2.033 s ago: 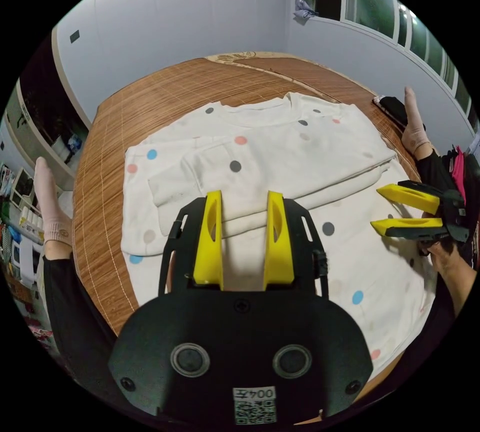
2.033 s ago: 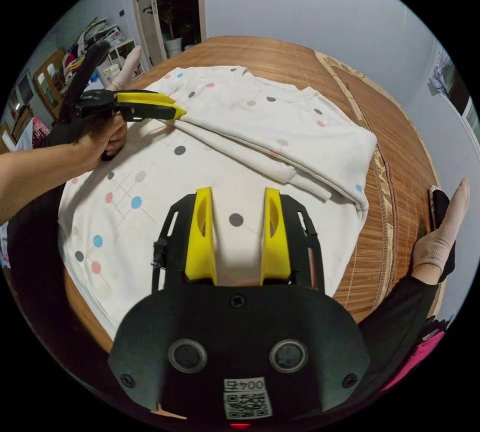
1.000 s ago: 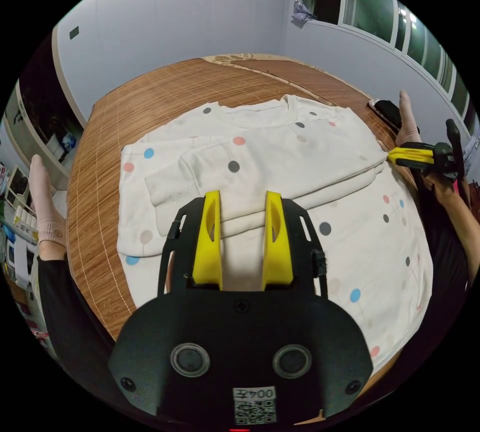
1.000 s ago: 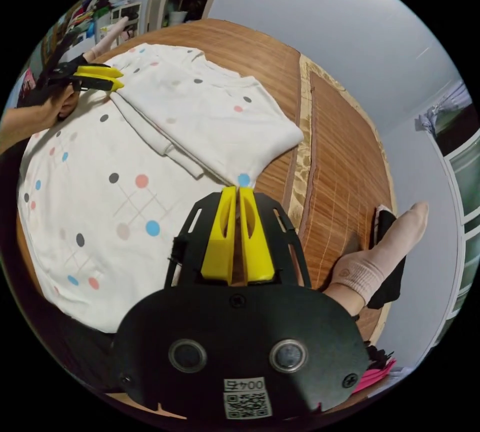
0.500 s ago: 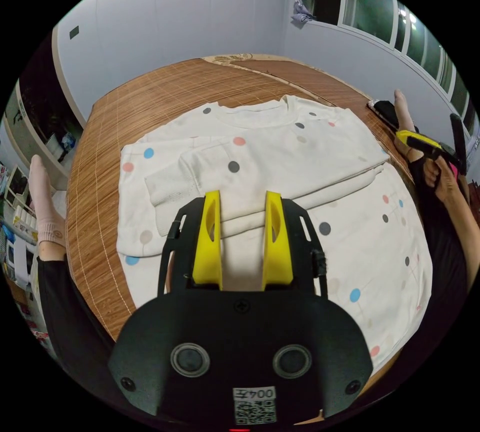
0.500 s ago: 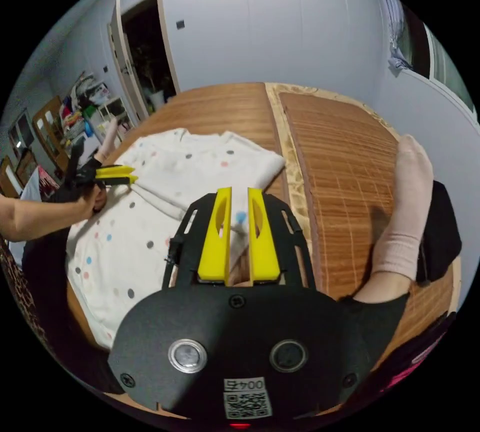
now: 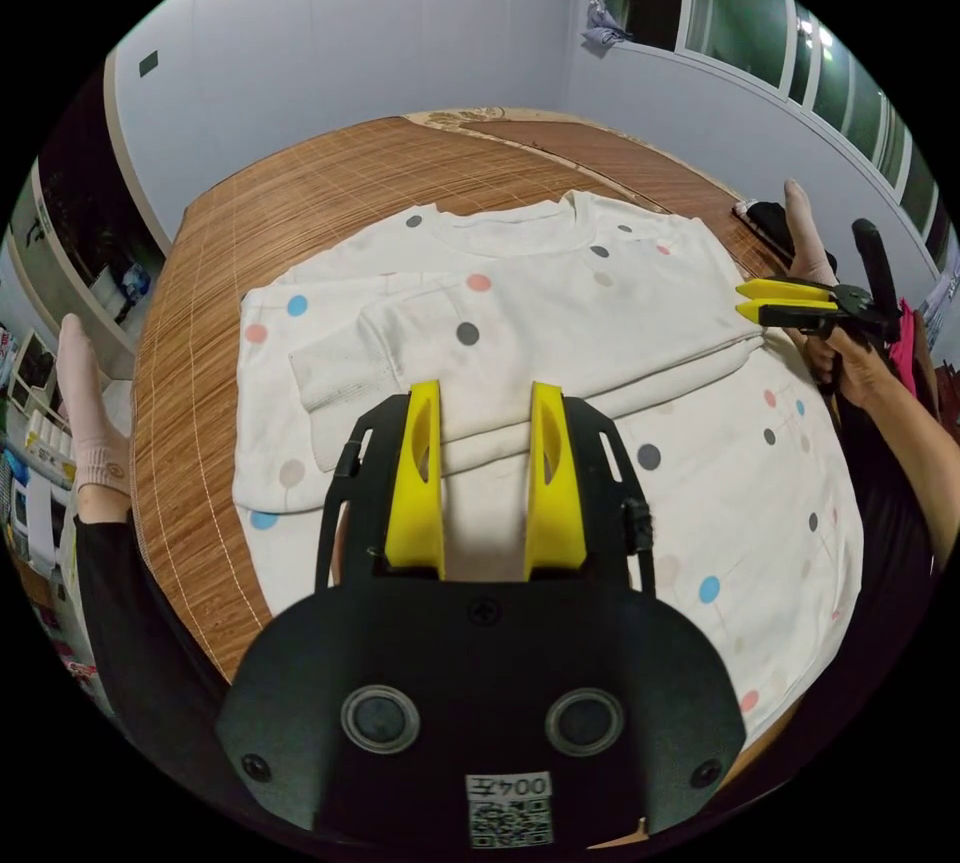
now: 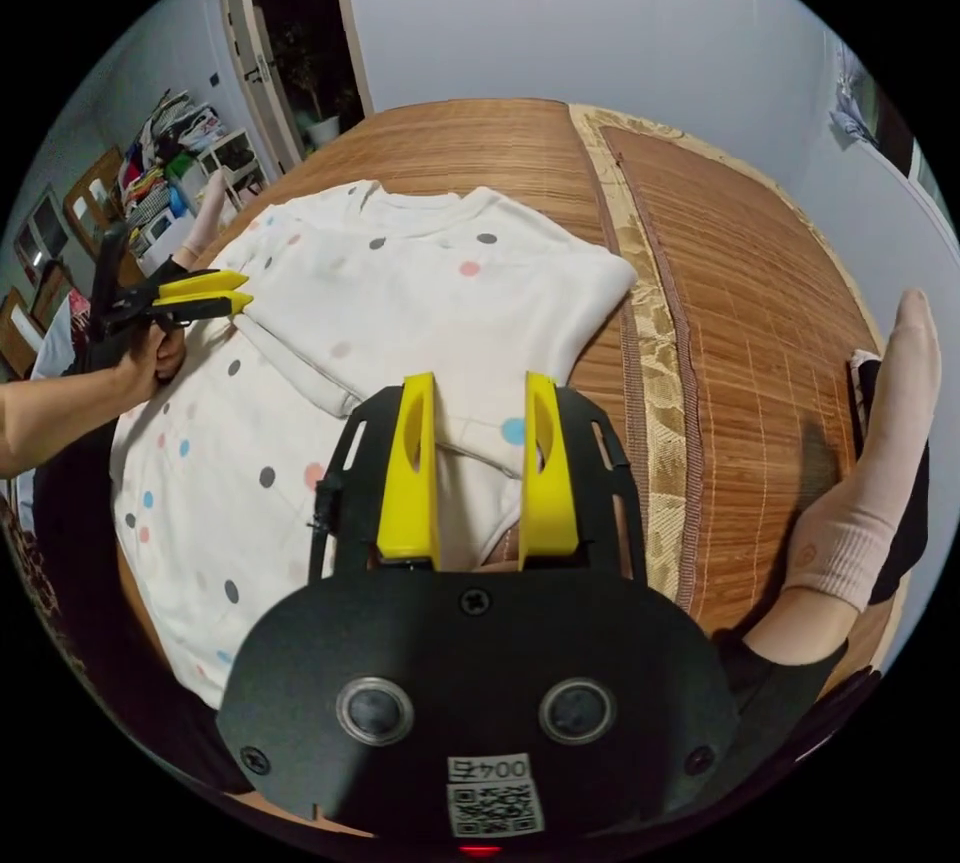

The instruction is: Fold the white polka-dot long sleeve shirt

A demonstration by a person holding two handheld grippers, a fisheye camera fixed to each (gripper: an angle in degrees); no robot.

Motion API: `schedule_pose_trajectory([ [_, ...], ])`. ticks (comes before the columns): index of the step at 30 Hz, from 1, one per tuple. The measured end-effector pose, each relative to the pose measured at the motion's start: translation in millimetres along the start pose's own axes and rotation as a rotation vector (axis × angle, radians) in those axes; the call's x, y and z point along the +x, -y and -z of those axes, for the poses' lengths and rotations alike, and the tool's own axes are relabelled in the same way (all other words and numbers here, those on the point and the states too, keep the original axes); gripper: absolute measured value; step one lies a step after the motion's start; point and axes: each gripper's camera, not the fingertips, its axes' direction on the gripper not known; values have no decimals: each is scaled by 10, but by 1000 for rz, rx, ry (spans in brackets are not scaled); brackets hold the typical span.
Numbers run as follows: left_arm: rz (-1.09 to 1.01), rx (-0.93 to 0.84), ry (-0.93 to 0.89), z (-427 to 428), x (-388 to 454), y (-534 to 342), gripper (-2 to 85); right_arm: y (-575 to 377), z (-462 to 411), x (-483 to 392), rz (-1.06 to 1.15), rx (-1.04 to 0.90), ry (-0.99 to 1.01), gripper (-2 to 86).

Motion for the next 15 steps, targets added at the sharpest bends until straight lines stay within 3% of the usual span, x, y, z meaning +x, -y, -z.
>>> schedule_pose_trajectory([
  [6,1,2,-2,23,-5,-6,126,52,-62,225,0,-12,-81,143],
  [11,2,2,-3,44,-9,-10,127,24,-52,560,-90,1,0,137],
  [15,2,3,-4,68,-12,-18,126,52,114,944,-230,118,86,134],
])
